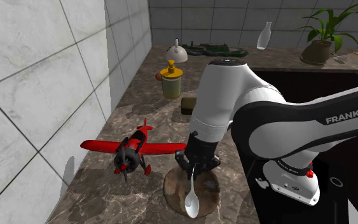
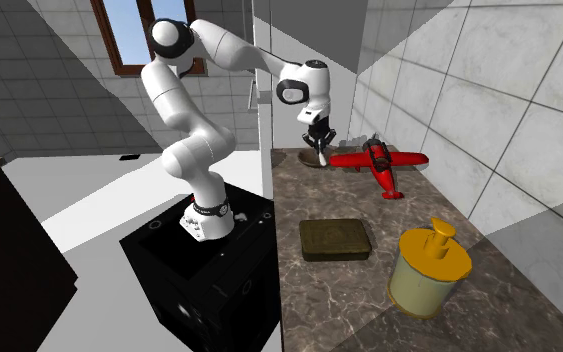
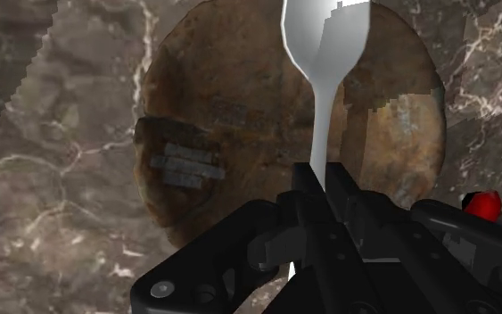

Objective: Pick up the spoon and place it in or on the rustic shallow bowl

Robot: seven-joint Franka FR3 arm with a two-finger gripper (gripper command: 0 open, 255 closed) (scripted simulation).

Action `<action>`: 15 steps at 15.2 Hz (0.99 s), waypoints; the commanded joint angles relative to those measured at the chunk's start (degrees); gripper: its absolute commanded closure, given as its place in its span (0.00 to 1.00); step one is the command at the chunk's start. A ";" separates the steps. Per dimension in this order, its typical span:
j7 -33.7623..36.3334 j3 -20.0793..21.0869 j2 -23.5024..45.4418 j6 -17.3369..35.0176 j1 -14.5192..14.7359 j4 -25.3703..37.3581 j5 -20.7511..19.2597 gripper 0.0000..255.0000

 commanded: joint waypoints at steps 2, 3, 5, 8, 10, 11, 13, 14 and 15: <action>-0.42 1.58 1.20 2.17 -0.55 -0.79 0.71 1.00; -0.42 1.57 1.19 2.17 -0.54 -0.79 0.71 1.00; -0.42 1.58 1.20 2.17 -0.55 -0.79 0.71 1.00; -0.42 1.58 1.20 2.17 -0.55 -0.79 0.71 1.00; -0.42 1.57 1.20 2.17 -0.54 -0.79 0.71 0.00; -0.42 1.57 1.20 2.17 -0.54 -0.79 0.71 0.00; -0.42 1.57 1.20 2.17 -0.54 -0.79 0.71 0.00; -0.42 1.57 1.20 2.17 -0.54 -0.79 0.71 0.00; -0.42 1.57 1.20 2.17 -0.54 -0.79 0.71 0.00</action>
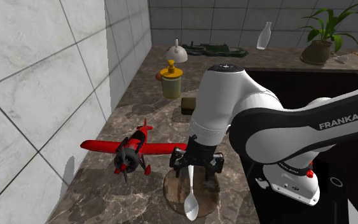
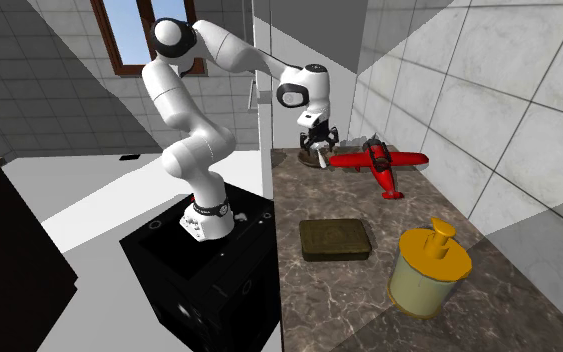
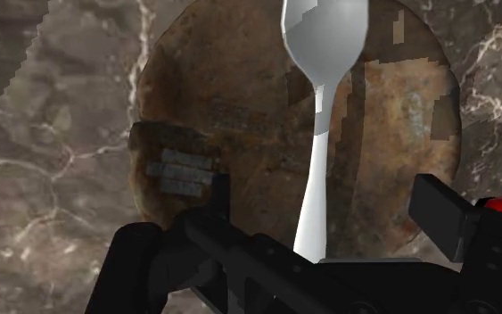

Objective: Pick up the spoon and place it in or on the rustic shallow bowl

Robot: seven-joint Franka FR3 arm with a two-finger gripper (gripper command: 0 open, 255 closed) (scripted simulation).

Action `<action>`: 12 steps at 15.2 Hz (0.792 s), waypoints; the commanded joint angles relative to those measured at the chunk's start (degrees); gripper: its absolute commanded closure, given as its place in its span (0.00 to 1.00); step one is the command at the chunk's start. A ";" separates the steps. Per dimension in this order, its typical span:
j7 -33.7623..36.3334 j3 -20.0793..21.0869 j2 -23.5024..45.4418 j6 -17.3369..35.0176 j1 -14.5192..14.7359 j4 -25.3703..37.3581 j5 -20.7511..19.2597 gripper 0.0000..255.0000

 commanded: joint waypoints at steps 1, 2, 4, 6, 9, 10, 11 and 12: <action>0.20 -2.00 -1.50 -2.36 0.76 0.54 -0.69 0.00; 0.42 -3.89 -2.85 -4.65 1.40 1.16 -1.45 0.00; 0.81 -7.02 -4.94 -8.57 2.24 2.47 -2.88 0.00; 0.81 -7.02 -4.94 -8.57 2.24 2.47 -2.88 0.00; 0.81 -7.02 -4.94 -8.57 2.24 2.47 -2.88 0.00; 0.81 -7.02 -4.94 -8.57 2.24 2.47 -2.88 0.00; 0.81 -7.02 -4.94 -8.57 2.24 2.47 -2.88 0.00; 0.81 -7.02 -4.94 -8.56 2.25 2.46 -2.87 0.00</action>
